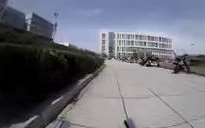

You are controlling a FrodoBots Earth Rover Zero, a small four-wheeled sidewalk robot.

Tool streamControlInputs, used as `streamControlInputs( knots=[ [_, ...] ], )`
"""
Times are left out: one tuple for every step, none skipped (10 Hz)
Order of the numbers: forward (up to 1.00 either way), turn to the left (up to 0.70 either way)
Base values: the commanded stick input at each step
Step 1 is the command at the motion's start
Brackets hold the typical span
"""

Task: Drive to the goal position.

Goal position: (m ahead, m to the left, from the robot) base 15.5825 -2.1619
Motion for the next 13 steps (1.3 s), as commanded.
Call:
streamControlInputs(
  knots=[
    [0.7,0.0],
    [0.7,0.0],
    [0.7,0.0],
    [0.7,0.0],
    [0.7,0.0],
    [0.7,0.0],
    [0.7,0.0],
    [0.7,0.0],
    [0.7,0.0],
    [0.7,-0.07],
    [0.7,-0.32],
    [0.7,-0.35],
    [0.7,-0.32]
  ],
)
